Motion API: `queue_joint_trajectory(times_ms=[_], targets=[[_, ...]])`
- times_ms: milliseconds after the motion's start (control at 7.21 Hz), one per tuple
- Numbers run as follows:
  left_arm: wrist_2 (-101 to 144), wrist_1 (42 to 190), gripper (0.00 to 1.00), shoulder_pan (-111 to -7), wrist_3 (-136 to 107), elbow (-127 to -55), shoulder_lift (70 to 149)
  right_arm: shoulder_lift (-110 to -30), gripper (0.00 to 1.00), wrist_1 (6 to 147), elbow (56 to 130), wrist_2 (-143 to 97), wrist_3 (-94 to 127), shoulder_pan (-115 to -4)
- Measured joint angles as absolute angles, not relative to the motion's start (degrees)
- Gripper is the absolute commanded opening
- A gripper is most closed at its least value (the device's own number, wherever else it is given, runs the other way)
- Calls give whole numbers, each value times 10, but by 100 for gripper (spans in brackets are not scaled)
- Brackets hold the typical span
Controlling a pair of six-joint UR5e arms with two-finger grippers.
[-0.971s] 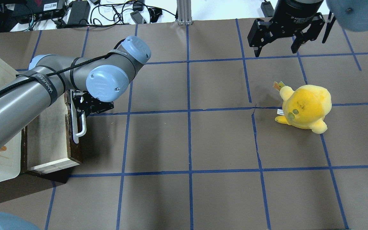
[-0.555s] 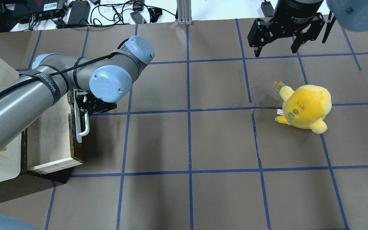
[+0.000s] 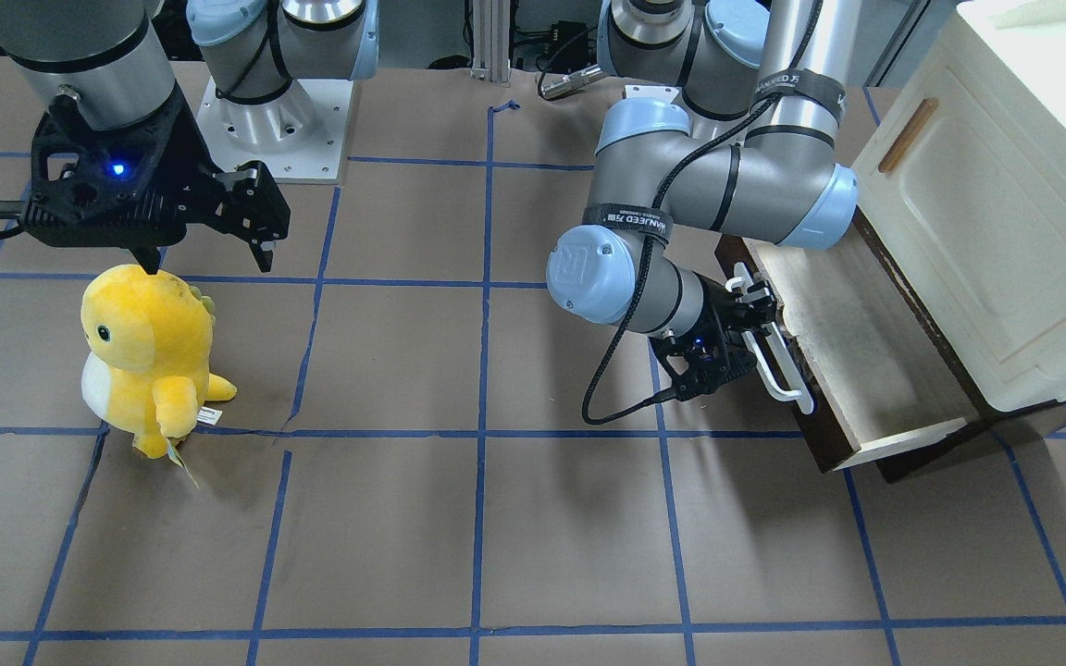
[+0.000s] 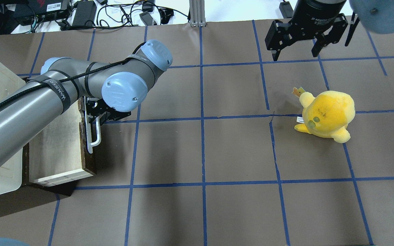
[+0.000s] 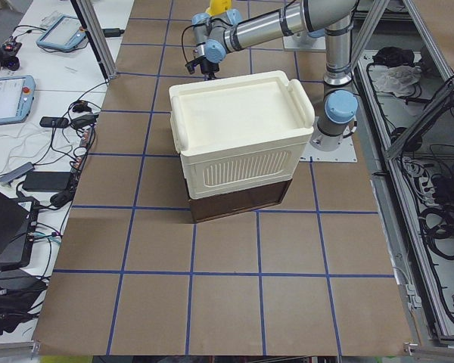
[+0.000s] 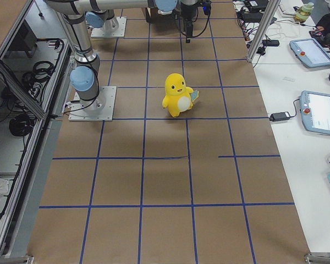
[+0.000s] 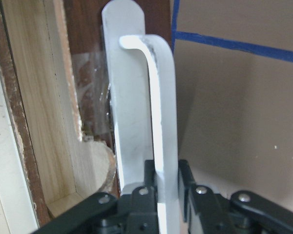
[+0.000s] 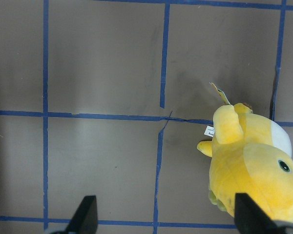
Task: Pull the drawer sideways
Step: 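Pull the handle with the left gripper, sliding the drawer out, then open the left gripper and release the drawer handle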
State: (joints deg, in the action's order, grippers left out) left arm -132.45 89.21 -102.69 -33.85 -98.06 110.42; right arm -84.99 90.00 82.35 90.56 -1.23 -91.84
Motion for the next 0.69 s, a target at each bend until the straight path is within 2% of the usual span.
queue_joint_trajectory(times_ms=[277, 693], targets=[[-1290, 888, 100, -1029, -335, -962, 1093, -850, 100, 900, 824, 906, -12, -918], [-1167, 869, 100, -1029, -324, -891, 1067, -850, 100, 900, 824, 906, -12, -918]])
